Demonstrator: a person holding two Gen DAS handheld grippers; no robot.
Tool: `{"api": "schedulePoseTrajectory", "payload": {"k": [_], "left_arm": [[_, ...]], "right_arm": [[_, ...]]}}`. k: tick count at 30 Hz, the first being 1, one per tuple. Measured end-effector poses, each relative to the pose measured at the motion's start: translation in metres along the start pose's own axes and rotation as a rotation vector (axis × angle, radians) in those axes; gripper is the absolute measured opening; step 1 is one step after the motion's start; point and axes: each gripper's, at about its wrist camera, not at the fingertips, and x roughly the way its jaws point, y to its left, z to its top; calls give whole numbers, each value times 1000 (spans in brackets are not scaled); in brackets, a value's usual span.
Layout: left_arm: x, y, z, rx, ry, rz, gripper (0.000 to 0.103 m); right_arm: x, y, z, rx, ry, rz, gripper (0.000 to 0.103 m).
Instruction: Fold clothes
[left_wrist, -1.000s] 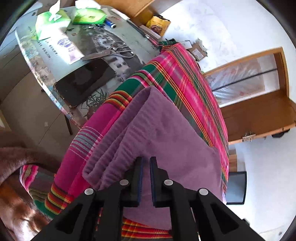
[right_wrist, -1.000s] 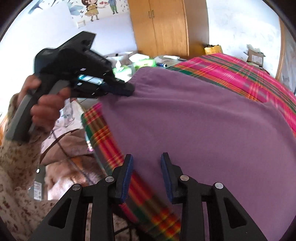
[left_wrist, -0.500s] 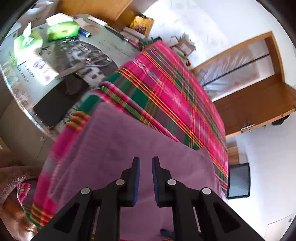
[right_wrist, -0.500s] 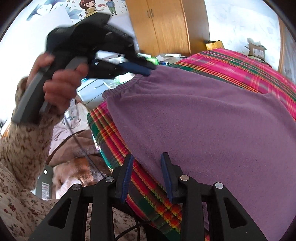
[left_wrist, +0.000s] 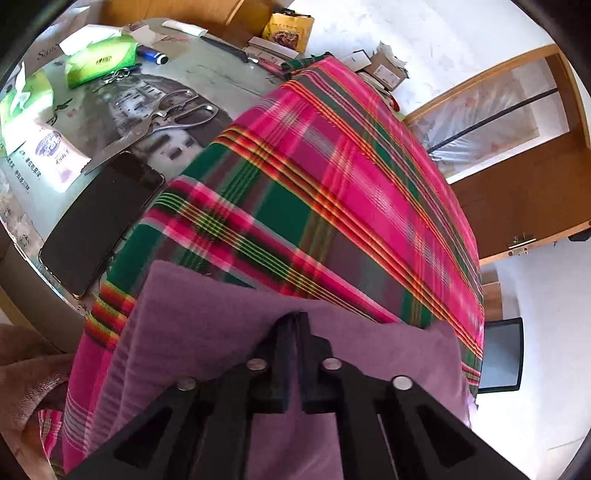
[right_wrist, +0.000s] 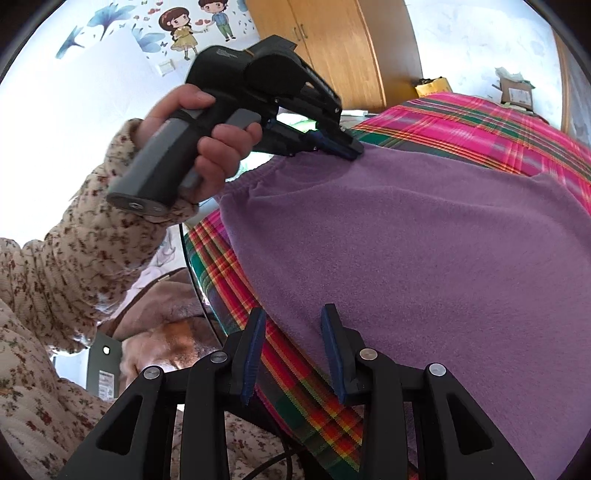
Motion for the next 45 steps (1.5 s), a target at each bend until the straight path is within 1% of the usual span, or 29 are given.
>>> {"api": "schedulePoseTrajectory", "payload": {"k": [4,9,12,14,17,22,25,29,33,35,36,38,41,42,45], "left_arm": [[2,0,2,3,3,-5,2],[1,4,2,-5,9,-41,2],[-11,2,0,-5,-15,-48,4],[-24,1,-4,2,-52,-45,10],[-49,6,-17,-9,-105,-32,18],[-79,31,-52,-49,-169,30,24],[-92,49,-71,-98,-196,18,28],[-100,65,-90,-142,-200,-1,29],[-107,74,-99,-180,-222,-6,30],[-111,79,-101,-201,-246,-3,31],[-114,81,-101,-208,-260,2,31],[-115,86,-101,-231,-271,-3,32],[-111,93,-99,-251,-246,-6,32],[-109,96,-99,-259,-236,-5,32],[-103,101,-100,-271,-222,-8,32]], "right_arm": [[0,-2,0,5,-2,17,34],[-1,-2,-2,12,-7,22,34],[0,-1,-3,3,-14,9,34],[0,1,-4,-10,-19,-3,34],[-1,4,-6,-16,-28,-23,34],[-1,5,-9,-5,-47,-29,34],[-2,5,-10,4,-57,-26,34],[-2,7,-10,-7,-61,-42,34],[-1,10,-10,-28,-61,-66,34],[-1,12,-8,-35,-65,-83,34],[-1,14,-5,-47,-75,-92,34],[1,25,1,-104,-103,-67,34],[10,43,12,-195,-149,-91,34],[18,51,18,-235,-148,-95,34],[35,65,31,-285,-134,-83,34]]}}
